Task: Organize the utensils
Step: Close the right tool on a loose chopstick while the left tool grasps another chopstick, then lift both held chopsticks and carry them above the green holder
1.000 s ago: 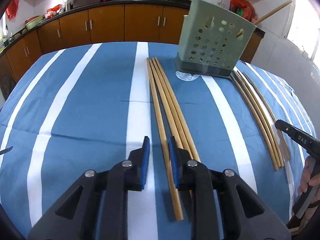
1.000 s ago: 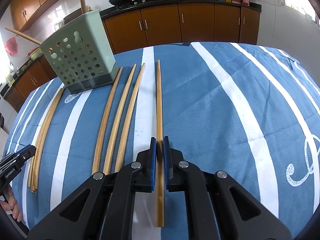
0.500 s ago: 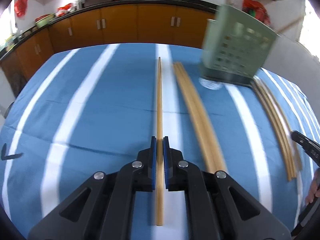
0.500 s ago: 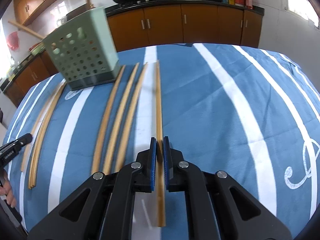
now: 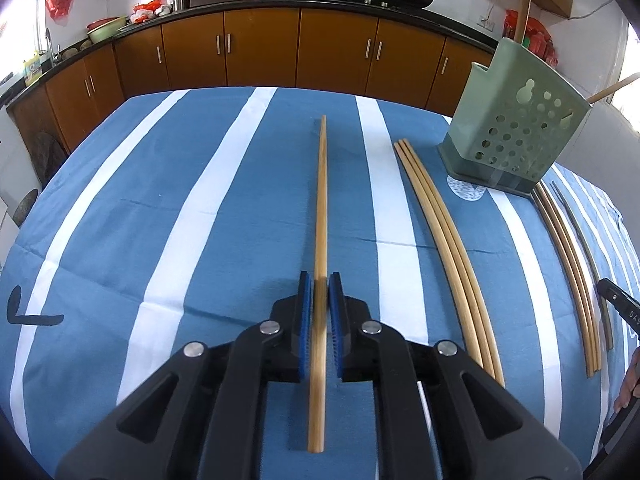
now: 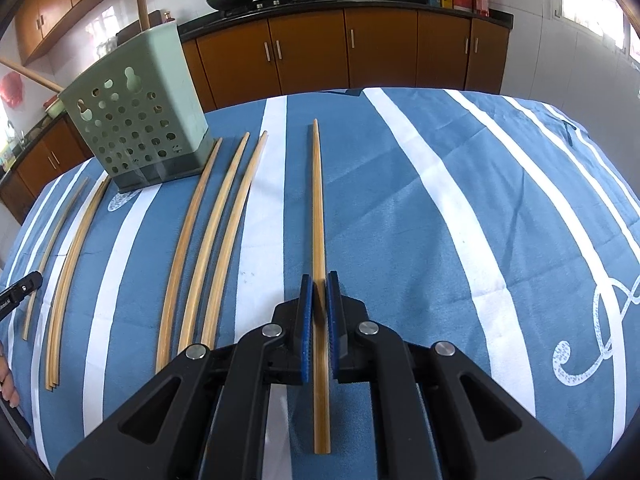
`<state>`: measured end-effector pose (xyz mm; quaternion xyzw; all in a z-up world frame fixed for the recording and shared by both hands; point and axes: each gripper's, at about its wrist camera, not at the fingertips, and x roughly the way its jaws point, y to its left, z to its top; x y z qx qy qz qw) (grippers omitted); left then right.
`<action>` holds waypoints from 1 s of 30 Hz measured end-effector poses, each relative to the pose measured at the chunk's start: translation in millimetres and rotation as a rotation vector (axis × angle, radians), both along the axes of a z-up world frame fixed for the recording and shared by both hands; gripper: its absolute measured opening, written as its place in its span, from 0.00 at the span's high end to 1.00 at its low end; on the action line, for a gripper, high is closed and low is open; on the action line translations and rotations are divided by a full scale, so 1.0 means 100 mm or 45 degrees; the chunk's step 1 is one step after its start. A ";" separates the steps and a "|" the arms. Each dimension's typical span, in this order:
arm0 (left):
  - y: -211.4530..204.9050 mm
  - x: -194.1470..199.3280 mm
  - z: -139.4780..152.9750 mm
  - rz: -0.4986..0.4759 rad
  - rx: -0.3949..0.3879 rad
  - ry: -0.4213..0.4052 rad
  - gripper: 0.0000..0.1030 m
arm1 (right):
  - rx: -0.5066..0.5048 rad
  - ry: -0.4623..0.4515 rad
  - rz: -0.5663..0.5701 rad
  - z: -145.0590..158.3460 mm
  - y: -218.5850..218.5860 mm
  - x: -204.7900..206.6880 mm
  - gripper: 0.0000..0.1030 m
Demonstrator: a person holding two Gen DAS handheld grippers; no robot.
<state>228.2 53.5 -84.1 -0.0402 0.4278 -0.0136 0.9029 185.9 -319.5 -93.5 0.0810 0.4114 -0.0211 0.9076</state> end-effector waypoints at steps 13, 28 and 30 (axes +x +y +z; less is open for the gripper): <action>0.02 -0.01 -0.01 0.002 -0.030 -0.002 0.89 | -0.010 0.001 0.001 0.00 0.01 0.00 0.92; -0.07 -0.08 0.00 -0.043 0.070 0.002 0.89 | 0.008 0.000 0.015 0.00 0.01 -0.08 0.91; -0.06 -0.12 0.00 -0.046 0.064 0.002 0.89 | 0.021 0.000 0.017 -0.01 0.00 -0.11 0.92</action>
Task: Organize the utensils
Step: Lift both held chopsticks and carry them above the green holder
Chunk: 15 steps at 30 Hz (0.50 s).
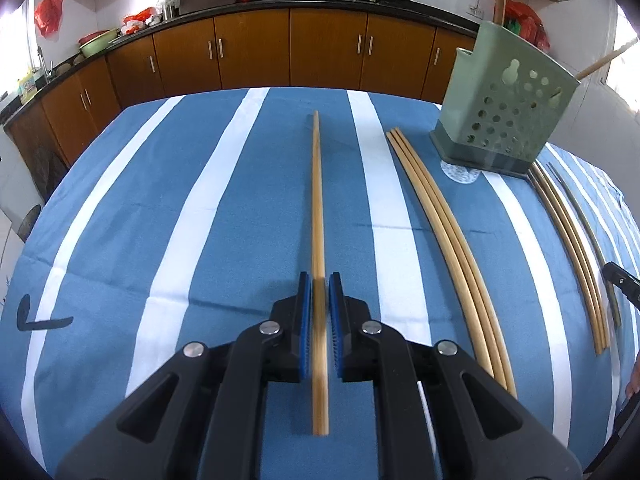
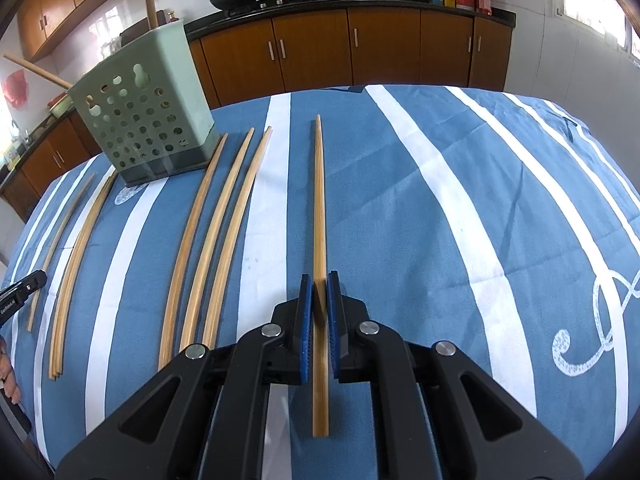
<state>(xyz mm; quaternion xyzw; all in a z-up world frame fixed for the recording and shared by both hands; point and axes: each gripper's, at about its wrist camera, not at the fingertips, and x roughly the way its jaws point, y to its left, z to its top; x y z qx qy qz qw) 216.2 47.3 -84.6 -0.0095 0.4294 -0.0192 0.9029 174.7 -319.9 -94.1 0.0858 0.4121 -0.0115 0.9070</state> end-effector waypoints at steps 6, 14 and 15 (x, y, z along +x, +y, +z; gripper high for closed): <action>-0.01 -0.01 0.00 0.005 0.008 0.001 0.89 | 0.020 -0.001 -0.002 0.00 -0.03 0.00 0.92; 0.03 -0.02 0.00 -0.001 -0.017 0.006 0.93 | 0.071 -0.017 -0.007 0.01 -0.09 -0.02 0.93; 0.03 -0.03 0.02 -0.007 -0.015 0.006 0.93 | 0.071 -0.032 -0.009 0.04 -0.09 -0.03 0.93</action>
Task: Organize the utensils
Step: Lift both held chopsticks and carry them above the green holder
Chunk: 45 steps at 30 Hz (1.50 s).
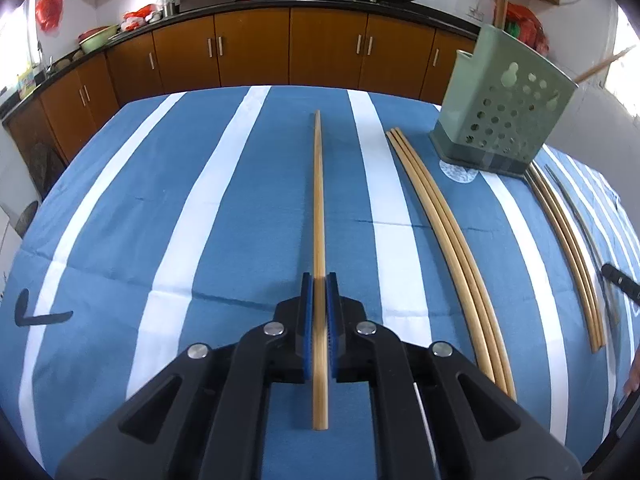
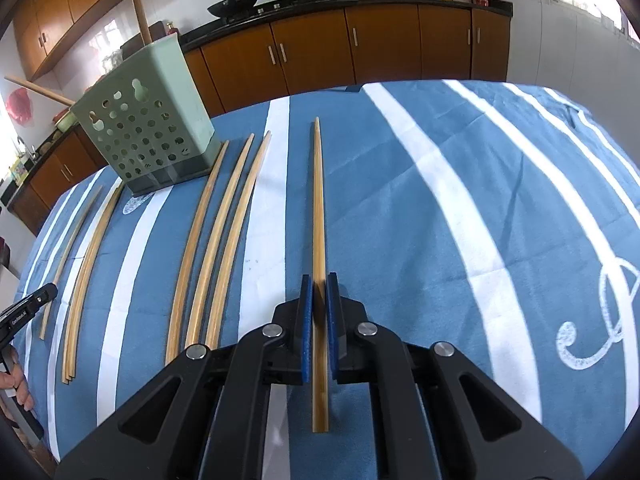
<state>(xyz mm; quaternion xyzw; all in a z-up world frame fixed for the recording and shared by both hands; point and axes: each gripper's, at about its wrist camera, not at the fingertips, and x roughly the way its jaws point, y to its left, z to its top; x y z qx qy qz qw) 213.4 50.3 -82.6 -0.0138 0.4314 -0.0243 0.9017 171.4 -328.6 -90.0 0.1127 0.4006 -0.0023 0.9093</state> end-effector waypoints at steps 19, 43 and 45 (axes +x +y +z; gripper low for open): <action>0.00 -0.26 1.03 -0.028 -0.029 -0.370 0.93 | -0.030 -0.356 -0.031 0.84 -0.10 -0.20 0.93; -0.33 -0.49 2.22 -0.169 -0.118 -0.728 0.93 | 0.022 -0.785 0.154 2.09 0.21 -0.43 0.93; -0.39 -0.48 2.30 -0.175 -0.137 -0.759 0.93 | 0.025 -0.820 0.175 2.16 0.27 -0.42 0.93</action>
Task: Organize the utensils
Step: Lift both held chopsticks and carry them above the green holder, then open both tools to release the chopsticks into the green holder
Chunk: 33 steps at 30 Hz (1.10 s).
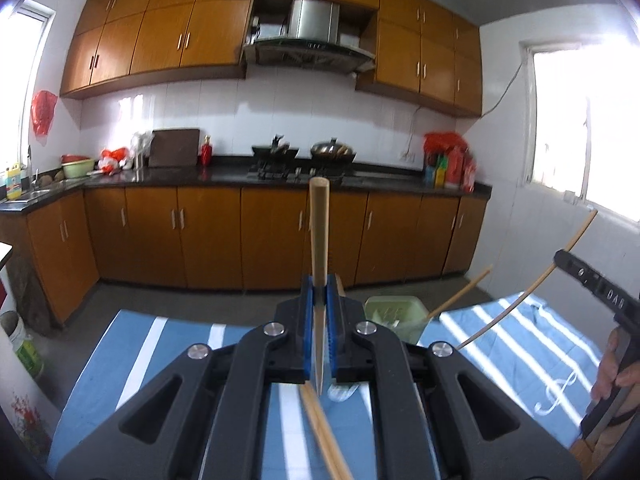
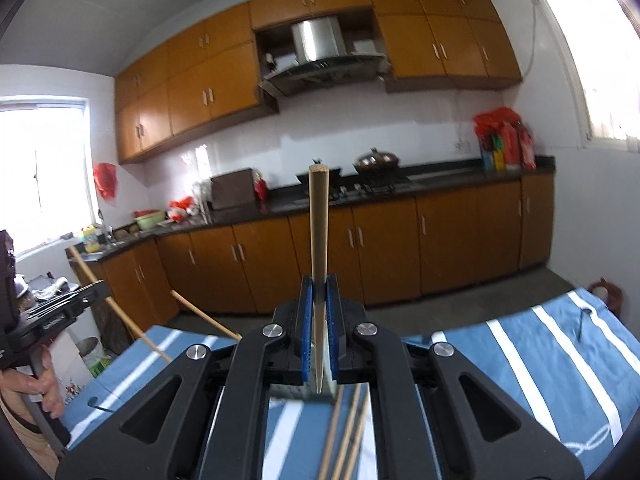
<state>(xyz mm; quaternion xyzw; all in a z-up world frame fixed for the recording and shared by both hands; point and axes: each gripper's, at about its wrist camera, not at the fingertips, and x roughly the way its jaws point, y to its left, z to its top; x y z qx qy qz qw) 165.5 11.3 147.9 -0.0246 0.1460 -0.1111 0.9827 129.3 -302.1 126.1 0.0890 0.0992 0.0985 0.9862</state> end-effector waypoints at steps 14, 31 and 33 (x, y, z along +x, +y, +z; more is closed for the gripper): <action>-0.36 0.44 0.39 -0.032 -0.172 -0.136 0.93 | 0.025 -0.121 -0.002 0.20 0.12 0.36 0.93; -0.55 1.13 -0.21 -0.040 -0.144 -0.013 0.93 | -0.005 0.057 0.013 -0.23 0.30 0.87 0.93; -0.56 1.15 -0.24 -0.042 -0.138 0.004 0.93 | -0.012 0.070 0.007 -0.24 0.30 0.86 0.92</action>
